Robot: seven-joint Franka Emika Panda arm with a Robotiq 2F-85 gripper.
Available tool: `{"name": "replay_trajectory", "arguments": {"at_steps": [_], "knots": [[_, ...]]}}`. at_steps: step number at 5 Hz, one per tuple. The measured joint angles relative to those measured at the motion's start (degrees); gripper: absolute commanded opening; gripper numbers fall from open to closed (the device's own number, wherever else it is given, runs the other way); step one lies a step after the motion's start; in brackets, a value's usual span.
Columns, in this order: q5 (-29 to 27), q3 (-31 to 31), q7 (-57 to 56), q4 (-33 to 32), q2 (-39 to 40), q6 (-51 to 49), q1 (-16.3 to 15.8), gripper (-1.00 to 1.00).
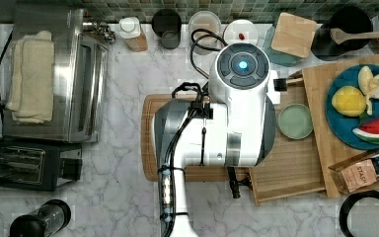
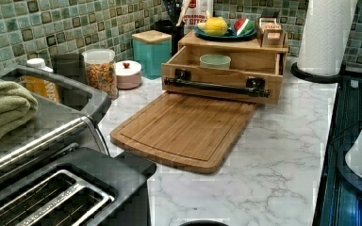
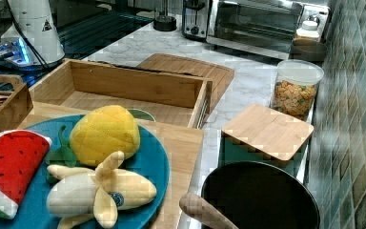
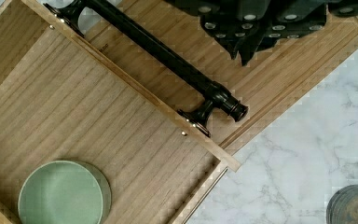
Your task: Close the drawer.
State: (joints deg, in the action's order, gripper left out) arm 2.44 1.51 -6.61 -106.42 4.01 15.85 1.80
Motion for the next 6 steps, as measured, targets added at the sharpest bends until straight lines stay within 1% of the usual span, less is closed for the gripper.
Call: {"name": "replay_trajectory", "arguments": {"at_steps": [2,3,4,5,6], "knots": [[0.3,0.0,0.0,-0.4,0.8,0.8,0.0,-1.00],[0.0,-0.1,-2.7,-4.1,-1.1,6.2,0.3,-1.00],[-0.9,-0.1,-10.9,-12.0,-5.9,14.3,0.1,-1.00],[-3.2,-0.1,-19.8,-19.5,-10.7,18.3,-0.2,-1.00],[-5.1,-0.1,-30.1,-24.3,-13.4,18.2,-0.2,-1.00]]}}
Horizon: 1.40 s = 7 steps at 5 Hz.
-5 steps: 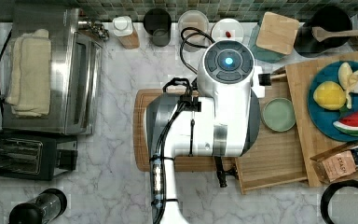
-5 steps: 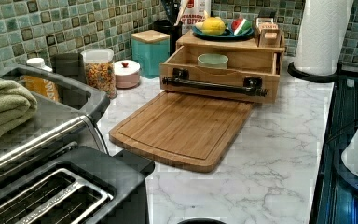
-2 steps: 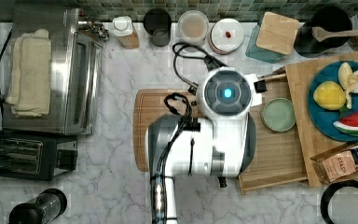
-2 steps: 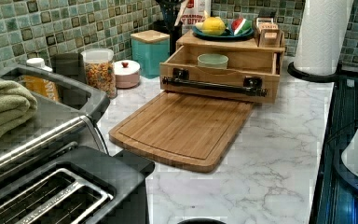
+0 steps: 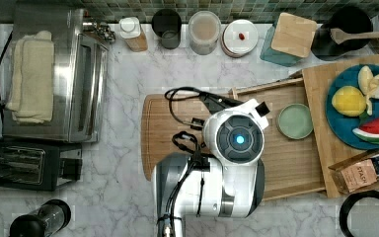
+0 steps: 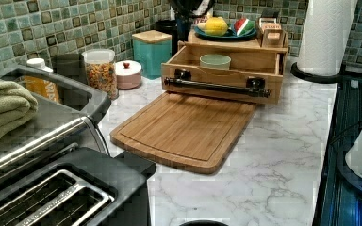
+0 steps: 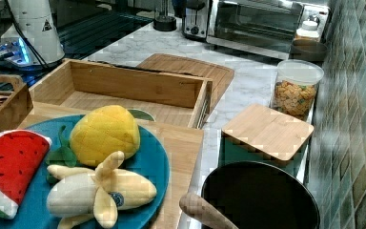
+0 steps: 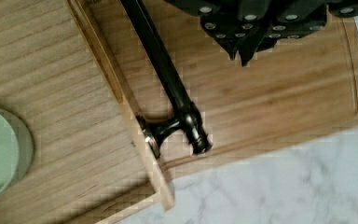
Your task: Close the drawer.
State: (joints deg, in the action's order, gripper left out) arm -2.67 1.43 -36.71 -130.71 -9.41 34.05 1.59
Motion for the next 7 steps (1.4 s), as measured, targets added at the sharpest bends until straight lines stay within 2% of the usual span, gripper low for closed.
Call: {"name": "replay_trajectory", "arguments": {"at_steps": [1,2,3,4,5,7], "knots": [[-0.1,0.0,-6.6,-2.6,-0.3,0.0,-0.8,-1.00],[1.6,-1.7,-6.9,-4.4,-0.1,0.0,-1.7,-1.00],[10.2,-4.2,-6.9,-7.7,-0.2,7.9,-2.6,-1.00],[11.0,-5.0,-6.9,-11.0,-0.2,12.8,-3.0,-1.00],[7.7,-5.0,-6.9,-11.8,0.8,9.3,-2.9,-1.00],[7.4,-4.6,-6.9,-15.1,3.8,15.6,-2.9,-1.00]]}}
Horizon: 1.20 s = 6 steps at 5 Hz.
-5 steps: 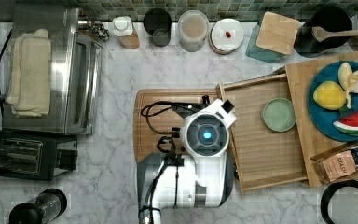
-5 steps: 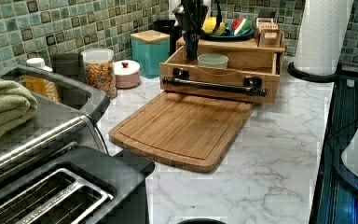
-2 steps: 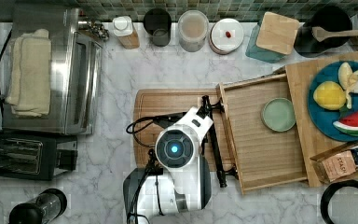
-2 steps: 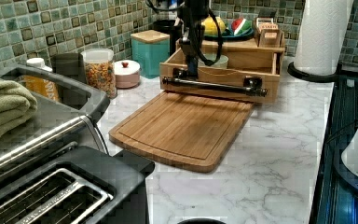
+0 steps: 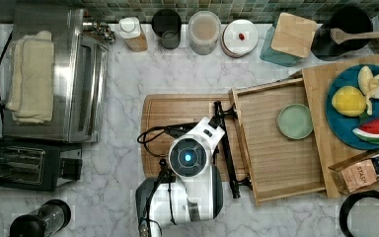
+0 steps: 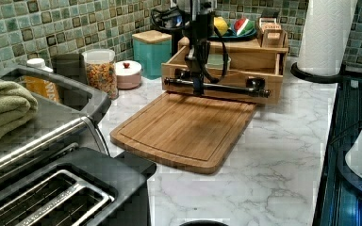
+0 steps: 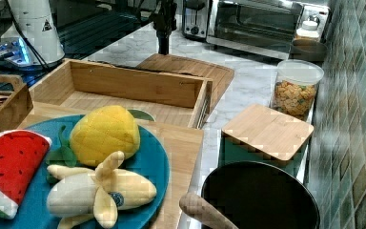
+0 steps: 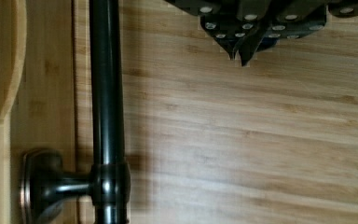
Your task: Close the drawer.
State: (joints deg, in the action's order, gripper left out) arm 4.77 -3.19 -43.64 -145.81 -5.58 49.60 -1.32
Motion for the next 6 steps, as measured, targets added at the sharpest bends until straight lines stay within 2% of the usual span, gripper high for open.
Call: {"name": "replay_trajectory", "arguments": {"at_steps": [2,3,6], "knots": [[0.0,0.5,-5.0,-5.4,0.8,2.2,0.1,-1.00],[0.0,1.0,-7.5,-6.5,3.3,6.6,0.1,-1.00],[-0.3,3.0,-17.8,-6.0,5.0,6.1,2.4,-1.00]]}}
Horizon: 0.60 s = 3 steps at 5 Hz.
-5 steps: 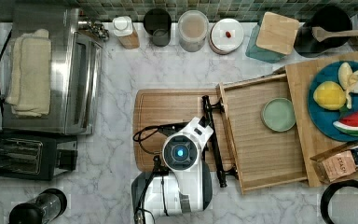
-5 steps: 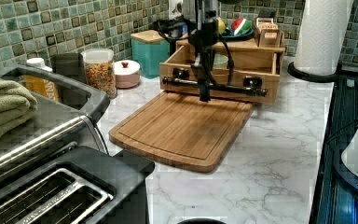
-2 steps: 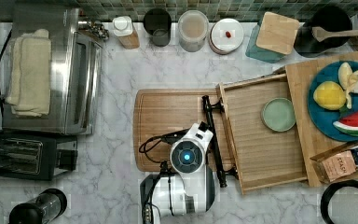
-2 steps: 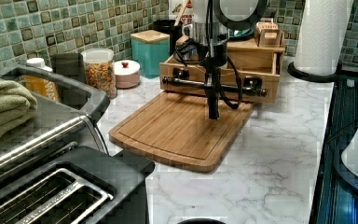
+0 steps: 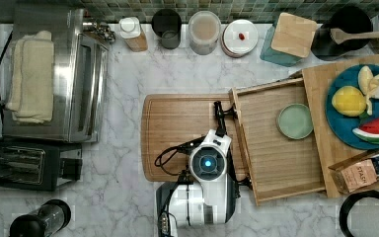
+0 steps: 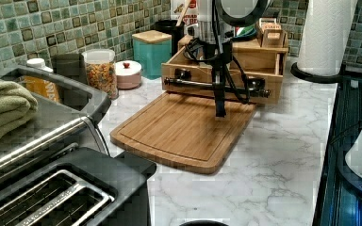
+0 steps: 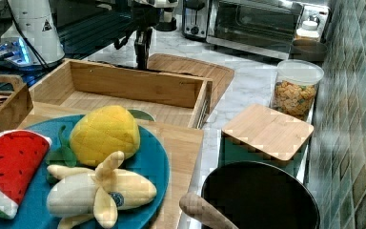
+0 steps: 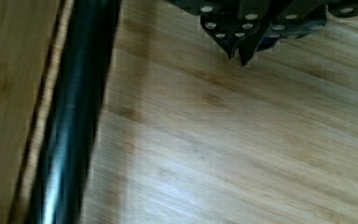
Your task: Close the drawer.
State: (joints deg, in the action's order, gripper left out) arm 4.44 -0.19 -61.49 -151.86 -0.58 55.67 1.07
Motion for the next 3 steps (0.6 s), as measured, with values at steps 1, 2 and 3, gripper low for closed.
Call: {"name": "replay_trajectory", "arguments": {"at_steps": [1,2,3], "knots": [[0.0,1.9,-3.2,0.8,1.3,-0.1,1.4,-1.00],[-0.1,3.4,-7.7,2.0,2.6,-1.5,2.6,-1.00],[-0.2,4.2,-9.7,4.1,3.8,-4.1,2.5,-1.00]]}}
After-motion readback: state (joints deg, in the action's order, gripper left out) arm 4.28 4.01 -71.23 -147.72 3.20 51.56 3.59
